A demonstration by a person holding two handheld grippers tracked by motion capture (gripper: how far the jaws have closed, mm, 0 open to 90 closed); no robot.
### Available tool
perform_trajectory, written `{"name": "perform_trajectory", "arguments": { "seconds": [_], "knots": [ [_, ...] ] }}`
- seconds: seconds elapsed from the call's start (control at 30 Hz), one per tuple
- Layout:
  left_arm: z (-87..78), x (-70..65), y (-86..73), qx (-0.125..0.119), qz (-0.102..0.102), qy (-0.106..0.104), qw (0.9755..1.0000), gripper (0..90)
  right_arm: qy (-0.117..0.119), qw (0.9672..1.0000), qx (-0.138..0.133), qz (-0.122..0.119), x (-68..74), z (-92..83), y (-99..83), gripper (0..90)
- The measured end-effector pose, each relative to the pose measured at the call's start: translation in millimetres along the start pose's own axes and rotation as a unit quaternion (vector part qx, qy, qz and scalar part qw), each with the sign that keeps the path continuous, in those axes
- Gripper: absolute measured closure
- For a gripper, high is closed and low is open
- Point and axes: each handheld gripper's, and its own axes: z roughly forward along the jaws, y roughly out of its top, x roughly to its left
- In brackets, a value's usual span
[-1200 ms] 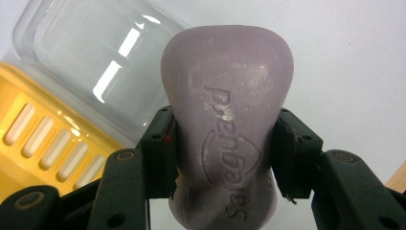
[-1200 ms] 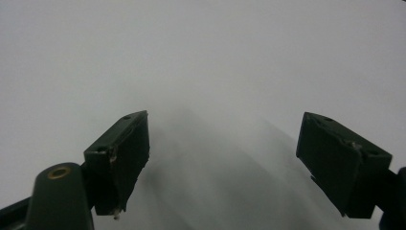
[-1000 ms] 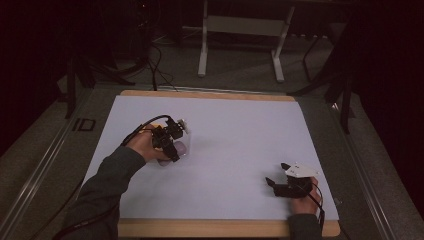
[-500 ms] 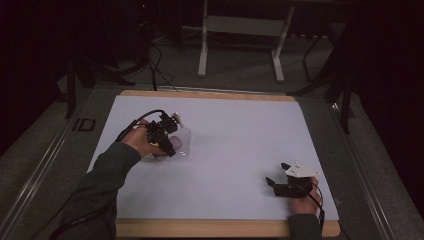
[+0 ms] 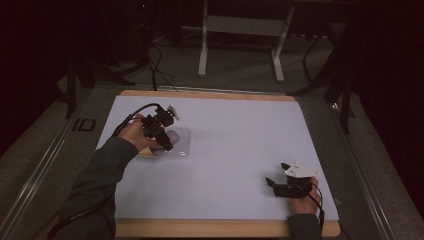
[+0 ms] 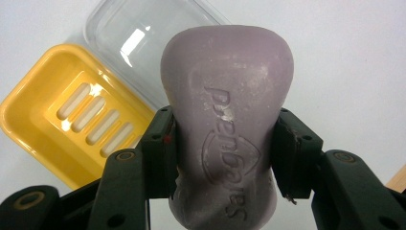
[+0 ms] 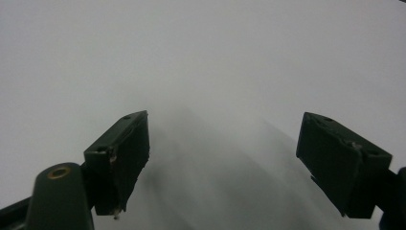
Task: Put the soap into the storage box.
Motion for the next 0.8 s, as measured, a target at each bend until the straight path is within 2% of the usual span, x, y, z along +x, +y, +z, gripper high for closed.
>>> {"name": "perform_trajectory", "arguments": {
  "seconds": [0.57, 0.8],
  "knots": [
    [5.0, 19.6, 2.1, -0.001, -0.041, 0.0, 0.9991, 49.8, 0.0, 1.0, 0.0, -0.002, 0.3, 0.3, 0.1, 18.4],
    [7.0, 22.4, 3.6, -0.004, -0.052, -0.004, 0.9986, 49.8, 0.0, 1.0, 0.0, -0.001, -0.1, 0.2, 0.1, 18.4]
  ]
}}
